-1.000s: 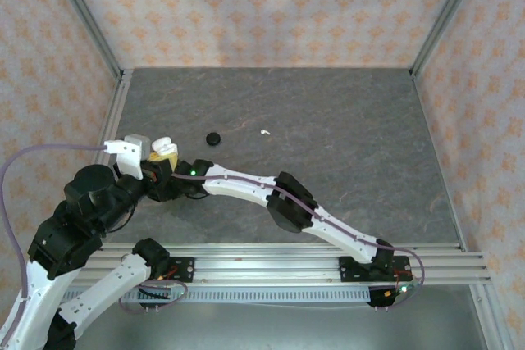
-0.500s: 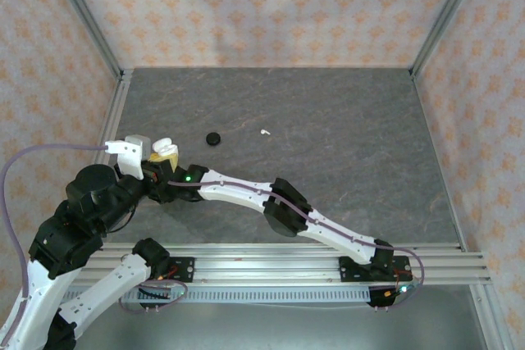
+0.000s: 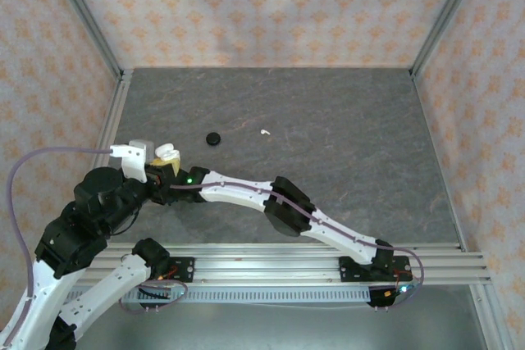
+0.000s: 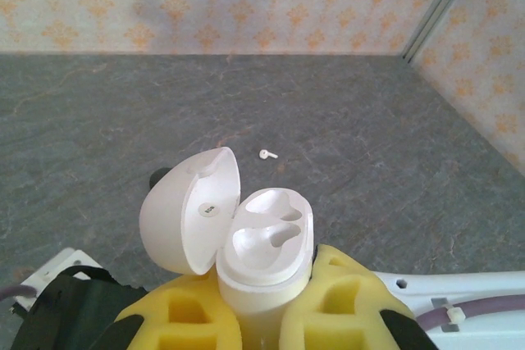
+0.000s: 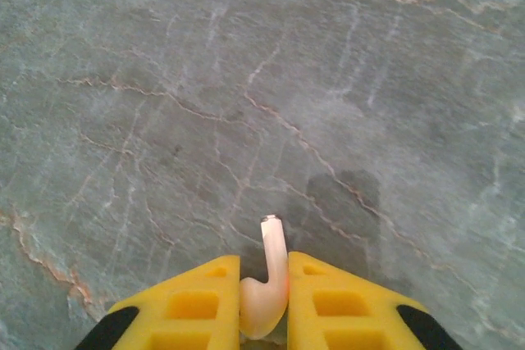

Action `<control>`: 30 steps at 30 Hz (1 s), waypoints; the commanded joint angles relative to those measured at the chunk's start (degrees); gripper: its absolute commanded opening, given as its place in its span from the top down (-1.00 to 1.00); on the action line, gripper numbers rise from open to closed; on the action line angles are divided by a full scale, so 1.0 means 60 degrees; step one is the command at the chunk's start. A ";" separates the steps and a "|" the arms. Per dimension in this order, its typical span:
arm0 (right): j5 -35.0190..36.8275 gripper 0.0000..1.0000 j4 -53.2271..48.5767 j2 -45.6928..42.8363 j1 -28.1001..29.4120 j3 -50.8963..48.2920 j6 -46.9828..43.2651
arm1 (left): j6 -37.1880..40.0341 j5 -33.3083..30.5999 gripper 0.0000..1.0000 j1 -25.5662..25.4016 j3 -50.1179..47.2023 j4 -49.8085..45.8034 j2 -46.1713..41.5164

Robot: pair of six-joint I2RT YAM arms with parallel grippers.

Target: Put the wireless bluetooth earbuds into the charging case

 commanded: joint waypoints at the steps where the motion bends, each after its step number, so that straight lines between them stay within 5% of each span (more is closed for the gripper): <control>1: 0.0289 0.71 -0.1231 -0.0420 -0.0249 -0.1206 0.0138 | -0.0406 -0.0249 1.00 0.0043 -0.0041 -0.0178 -0.0174; 7: 0.0351 0.75 -0.0044 -0.2780 -0.0999 -0.4993 0.0500 | -0.0463 0.0244 1.00 0.0055 -0.0436 0.0111 -0.0352; 17: -0.0063 0.67 0.0888 -0.6331 -0.3111 -1.1062 0.0716 | -0.0507 0.2061 1.00 0.0044 -0.1835 0.2838 0.0121; 23: -0.1369 0.23 0.0566 -0.7576 -0.4365 -1.2021 0.1416 | -0.0451 0.2627 1.00 0.0037 -0.1639 0.3152 0.0920; 30: -0.2857 0.14 0.1136 -0.8889 -0.5381 -1.2630 0.2659 | -0.0918 0.3007 1.00 -0.0140 -0.2174 0.4059 0.1407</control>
